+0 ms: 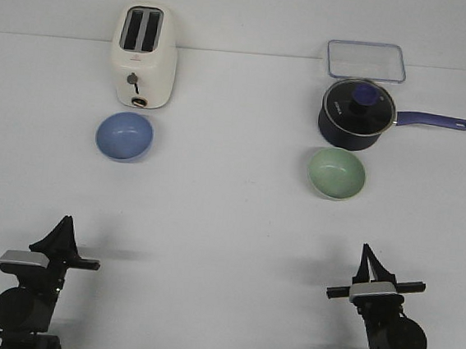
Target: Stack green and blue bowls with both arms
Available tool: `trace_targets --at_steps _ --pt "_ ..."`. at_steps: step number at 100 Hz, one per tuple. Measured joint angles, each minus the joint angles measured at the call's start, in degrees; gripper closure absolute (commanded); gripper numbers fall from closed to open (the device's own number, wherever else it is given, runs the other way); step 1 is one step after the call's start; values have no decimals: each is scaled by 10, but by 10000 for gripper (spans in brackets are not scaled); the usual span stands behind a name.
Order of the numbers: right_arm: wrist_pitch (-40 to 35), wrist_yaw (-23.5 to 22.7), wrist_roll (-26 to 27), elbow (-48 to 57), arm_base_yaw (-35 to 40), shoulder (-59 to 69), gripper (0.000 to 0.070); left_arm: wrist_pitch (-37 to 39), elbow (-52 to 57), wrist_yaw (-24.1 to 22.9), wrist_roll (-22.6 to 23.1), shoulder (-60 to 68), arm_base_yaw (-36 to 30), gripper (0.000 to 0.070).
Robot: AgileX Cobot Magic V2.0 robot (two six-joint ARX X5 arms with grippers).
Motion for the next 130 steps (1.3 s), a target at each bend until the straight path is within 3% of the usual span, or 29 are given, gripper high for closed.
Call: trace_targets --at_steps 92,103,120,130 --pt "0 -4 6 0 0 0 700 0 0 0 0 0 0 685" --pt "0 -5 55 0 0 0 700 0 0 0 0 0 0 685" --pt "0 24 199 0 0 0 700 0 0 0 0 0 0 685" --pt "-19 28 256 13 0 4 700 0 0 0 0 0 0 685"
